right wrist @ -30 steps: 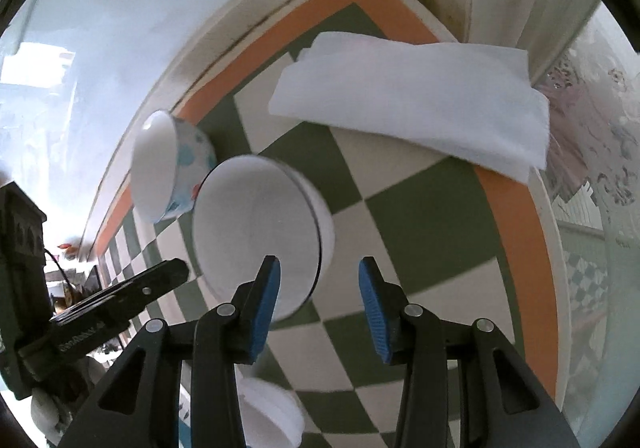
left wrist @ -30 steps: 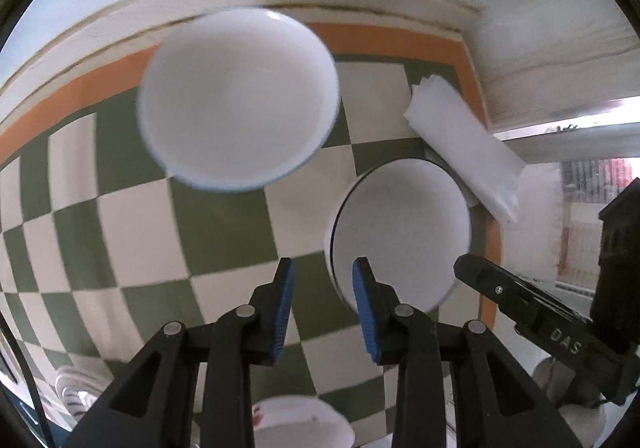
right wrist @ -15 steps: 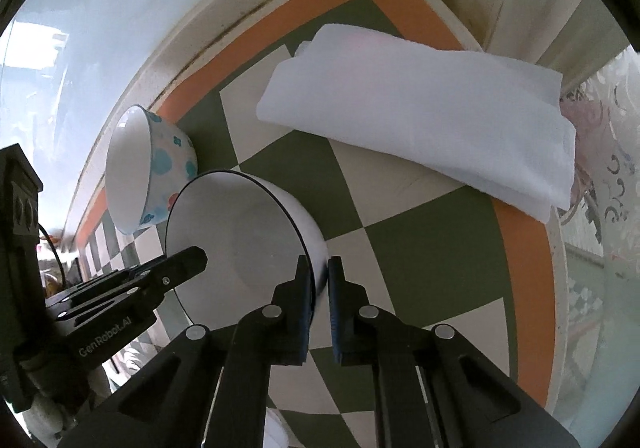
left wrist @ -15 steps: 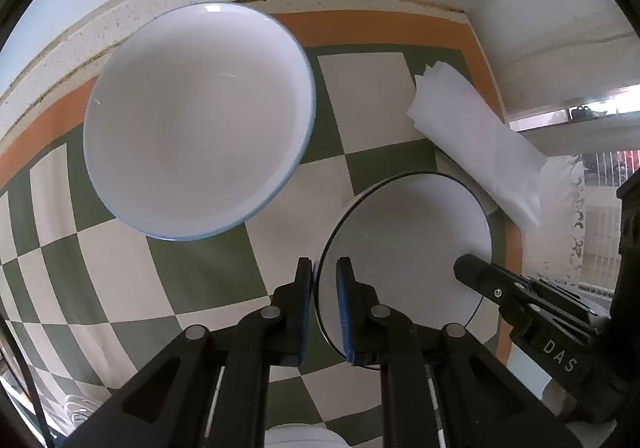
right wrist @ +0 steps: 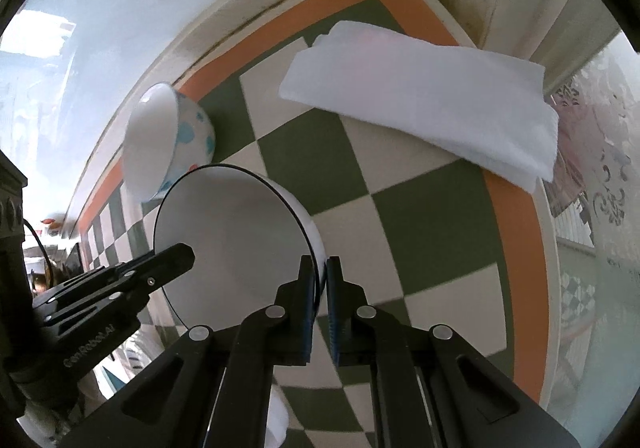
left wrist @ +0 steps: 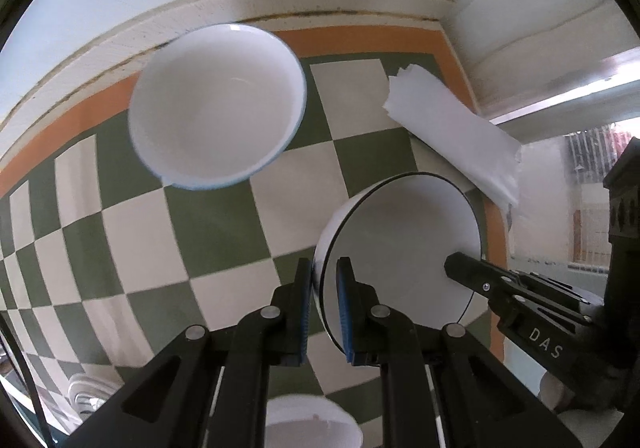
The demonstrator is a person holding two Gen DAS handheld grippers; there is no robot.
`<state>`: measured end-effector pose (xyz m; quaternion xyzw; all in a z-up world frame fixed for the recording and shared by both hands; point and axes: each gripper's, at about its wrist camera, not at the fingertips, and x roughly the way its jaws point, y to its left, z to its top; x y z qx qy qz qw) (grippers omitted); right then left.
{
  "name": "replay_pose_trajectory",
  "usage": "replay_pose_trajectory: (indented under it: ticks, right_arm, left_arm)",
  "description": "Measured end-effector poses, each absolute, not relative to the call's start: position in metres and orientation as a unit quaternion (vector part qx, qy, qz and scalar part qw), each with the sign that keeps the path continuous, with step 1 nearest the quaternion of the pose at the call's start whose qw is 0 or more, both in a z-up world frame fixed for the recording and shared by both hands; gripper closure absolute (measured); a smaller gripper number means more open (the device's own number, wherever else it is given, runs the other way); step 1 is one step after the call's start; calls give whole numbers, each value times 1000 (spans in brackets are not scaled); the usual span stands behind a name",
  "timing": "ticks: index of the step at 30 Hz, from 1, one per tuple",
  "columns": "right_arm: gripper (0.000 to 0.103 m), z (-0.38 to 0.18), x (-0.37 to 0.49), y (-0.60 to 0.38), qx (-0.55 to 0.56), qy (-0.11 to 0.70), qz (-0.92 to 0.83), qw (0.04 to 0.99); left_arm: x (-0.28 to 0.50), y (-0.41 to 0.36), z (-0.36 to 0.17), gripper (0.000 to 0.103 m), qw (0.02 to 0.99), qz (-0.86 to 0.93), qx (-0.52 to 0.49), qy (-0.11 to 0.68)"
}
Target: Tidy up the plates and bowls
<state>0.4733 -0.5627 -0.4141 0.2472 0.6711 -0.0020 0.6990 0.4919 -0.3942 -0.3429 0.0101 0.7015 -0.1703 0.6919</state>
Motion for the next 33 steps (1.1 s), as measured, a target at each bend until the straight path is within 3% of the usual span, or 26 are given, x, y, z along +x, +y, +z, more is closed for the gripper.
replay_pose_trajectory:
  ticks: [19, 33]
  right_arm:
    - [95, -350, 339, -481, 224, 674, 50, 703]
    - [95, -397, 308, -448, 217, 705, 57, 673]
  left_arm:
    - [376, -310, -295, 93, 699, -179, 7, 692]
    - [344, -286, -332, 93, 670, -162, 12, 725]
